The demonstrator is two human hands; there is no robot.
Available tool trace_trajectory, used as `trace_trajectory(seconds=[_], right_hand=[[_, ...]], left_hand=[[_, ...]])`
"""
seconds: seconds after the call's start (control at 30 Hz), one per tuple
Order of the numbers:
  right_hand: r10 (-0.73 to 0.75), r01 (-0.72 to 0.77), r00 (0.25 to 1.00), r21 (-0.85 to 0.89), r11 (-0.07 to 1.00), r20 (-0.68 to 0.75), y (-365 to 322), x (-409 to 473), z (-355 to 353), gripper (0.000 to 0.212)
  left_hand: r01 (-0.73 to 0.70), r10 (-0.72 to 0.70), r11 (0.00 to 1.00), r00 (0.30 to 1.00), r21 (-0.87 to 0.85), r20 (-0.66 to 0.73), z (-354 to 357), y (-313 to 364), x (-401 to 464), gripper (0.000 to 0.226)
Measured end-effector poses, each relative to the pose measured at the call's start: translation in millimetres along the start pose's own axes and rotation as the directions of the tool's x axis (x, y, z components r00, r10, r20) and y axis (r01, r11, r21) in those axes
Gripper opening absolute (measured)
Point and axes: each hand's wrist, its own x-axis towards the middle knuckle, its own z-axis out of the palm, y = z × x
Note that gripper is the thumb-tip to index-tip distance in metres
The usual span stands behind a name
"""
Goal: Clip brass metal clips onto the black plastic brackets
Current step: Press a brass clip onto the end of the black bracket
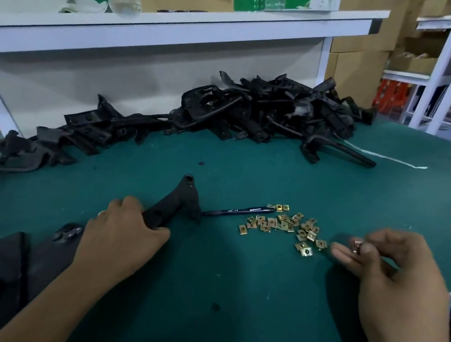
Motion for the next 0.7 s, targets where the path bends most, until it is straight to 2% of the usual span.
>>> trace_trajectory(seconds=[0.1, 0.2, 0.3, 0.37, 0.4, 0.5, 0.6, 0.7], right_hand=[[0.029, -0.033, 0.999, 0.109, 0.994, 0.044, -6.3, 1.8, -3.9, 0.035], [0.058, -0.086, 0.994, 0.32, 0.944, 0.095, -12.1, 0.3, -3.9, 0.035], [0.098, -0.143, 0.988, 0.46, 0.876, 0.12, -17.9, -3.6, 3.3, 0.031], [0.159, -0.223, 0.973, 0.524, 0.822, 0.165, -20.6, -6.3, 10.7, 0.028], [0.191, -0.269, 0.962, 0.538, 0.799, 0.198, -21.6, -7.9, 13.2, 0.028], [0.257, -0.378, 0.923, 0.549, 0.746, 0.285, -24.1, -13.4, 18.1, 0.025], [0.275, -0.427, 0.901, 0.564, 0.707, 0.337, -29.3, -17.4, 20.7, 0.017], [0.252, -0.415, 0.901, 0.541, 0.731, 0.352, -33.1, -19.3, 23.1, 0.014]], left_hand=[[-0.08, 0.082, 0.996, 0.99, 0.026, -0.111, 6.1, 1.5, -8.2, 0.035], [-0.114, 0.109, 0.993, 0.987, -0.029, -0.117, 8.8, 0.8, -6.2, 0.035], [-0.121, 0.101, 0.962, 0.991, -0.243, -0.091, 13.3, -1.5, -5.4, 0.032], [-0.183, 0.156, 0.852, 0.983, -0.49, -0.096, 13.1, -0.9, -9.3, 0.035], [-0.237, 0.222, 0.795, 0.97, -0.559, -0.096, 12.4, 2.0, -12.9, 0.038], [-0.427, 0.466, 0.749, 0.883, -0.506, -0.056, 10.3, 13.6, -25.0, 0.052], [-0.51, 0.556, 0.752, 0.831, -0.417, -0.014, 11.3, 24.1, -32.3, 0.065], [-0.585, 0.616, 0.744, 0.787, -0.323, -0.007, 11.9, 28.8, -35.8, 0.066]])
